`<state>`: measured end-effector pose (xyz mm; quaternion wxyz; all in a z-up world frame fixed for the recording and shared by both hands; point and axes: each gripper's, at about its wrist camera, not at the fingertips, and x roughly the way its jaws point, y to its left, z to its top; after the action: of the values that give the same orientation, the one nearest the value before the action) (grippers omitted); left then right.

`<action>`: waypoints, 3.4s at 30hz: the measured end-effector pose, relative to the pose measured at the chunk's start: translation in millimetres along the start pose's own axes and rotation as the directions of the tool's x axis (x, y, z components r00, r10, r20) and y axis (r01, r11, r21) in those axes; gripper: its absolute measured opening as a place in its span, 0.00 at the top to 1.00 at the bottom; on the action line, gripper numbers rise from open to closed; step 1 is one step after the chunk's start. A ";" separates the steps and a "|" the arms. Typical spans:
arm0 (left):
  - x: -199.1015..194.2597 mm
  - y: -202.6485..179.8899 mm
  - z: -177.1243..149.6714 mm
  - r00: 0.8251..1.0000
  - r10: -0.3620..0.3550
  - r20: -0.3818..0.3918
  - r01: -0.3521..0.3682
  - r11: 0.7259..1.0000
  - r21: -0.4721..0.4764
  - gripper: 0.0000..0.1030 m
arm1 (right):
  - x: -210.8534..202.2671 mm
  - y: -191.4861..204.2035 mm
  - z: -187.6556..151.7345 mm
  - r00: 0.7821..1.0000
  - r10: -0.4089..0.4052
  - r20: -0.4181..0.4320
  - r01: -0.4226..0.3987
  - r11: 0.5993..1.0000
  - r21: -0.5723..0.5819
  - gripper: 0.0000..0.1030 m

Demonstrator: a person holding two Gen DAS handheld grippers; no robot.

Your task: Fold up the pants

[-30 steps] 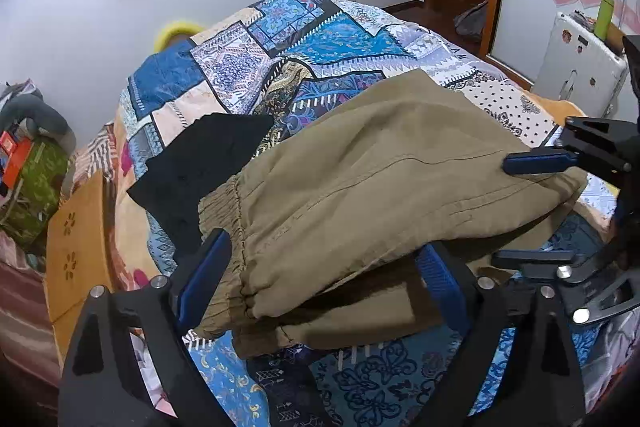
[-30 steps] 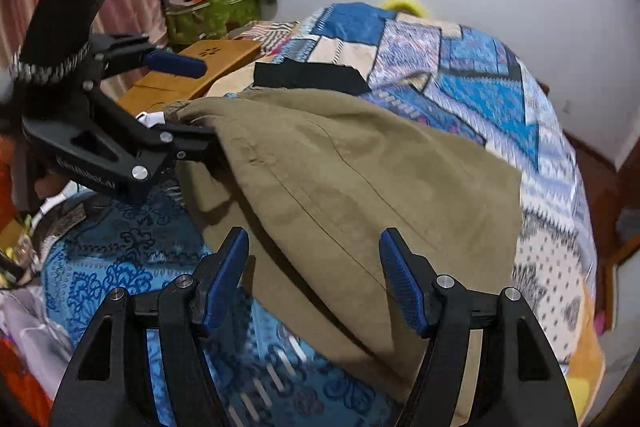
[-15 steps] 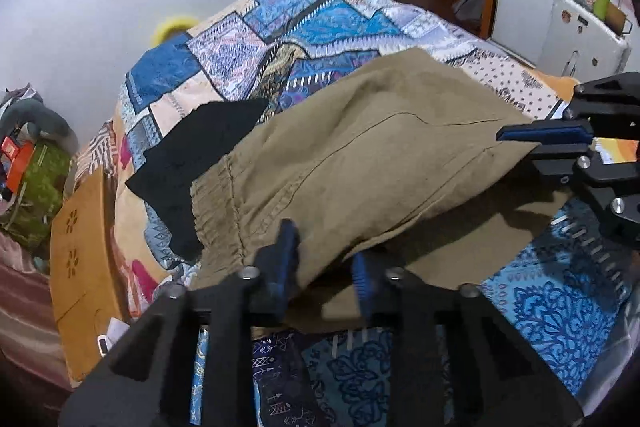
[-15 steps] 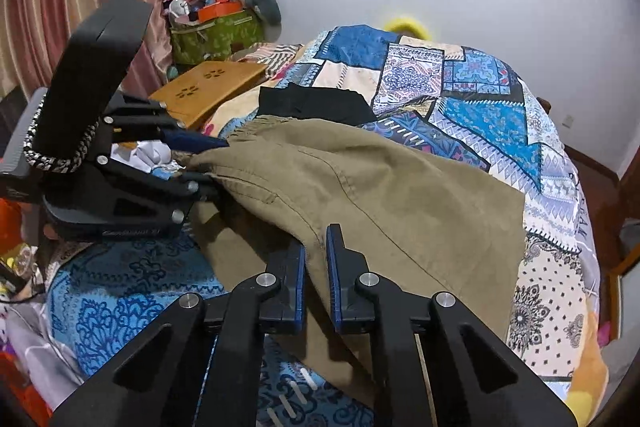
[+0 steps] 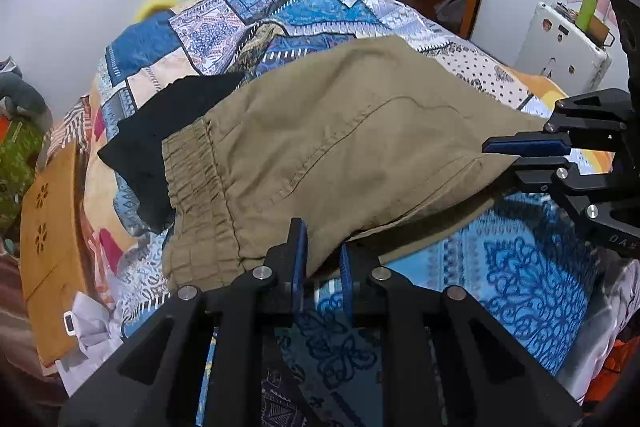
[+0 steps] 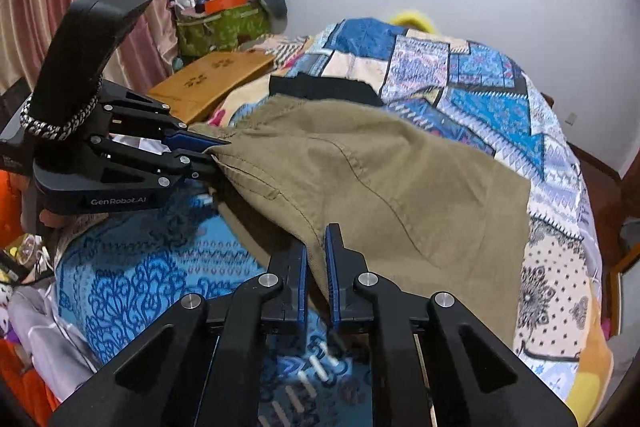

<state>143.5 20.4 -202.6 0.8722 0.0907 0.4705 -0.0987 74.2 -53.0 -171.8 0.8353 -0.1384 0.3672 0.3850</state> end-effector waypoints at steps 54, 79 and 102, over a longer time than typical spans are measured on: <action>-7.4 75.8 -30.8 0.984 0.178 -0.012 -0.174 0.947 -0.270 0.23 | -58.1 -124.9 -90.9 0.990 -0.087 -0.112 0.134 0.834 0.534 0.58; 49.2 151.6 82.4 0.980 0.187 -0.069 -0.200 0.903 -0.380 0.13 | -2.7 -223.3 18.3 0.988 -0.151 -0.015 0.139 0.864 0.483 0.46; 125.7 177.2 63.4 0.994 -0.044 -0.095 -0.012 0.850 -0.526 0.24 | 134.5 -291.3 12.3 0.986 0.042 -0.160 0.060 0.812 0.580 0.89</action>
<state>307.6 164.4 -262.1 0.8372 -0.1503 0.5248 0.0314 355.7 -167.6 -275.1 0.8060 0.0909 0.5346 0.2373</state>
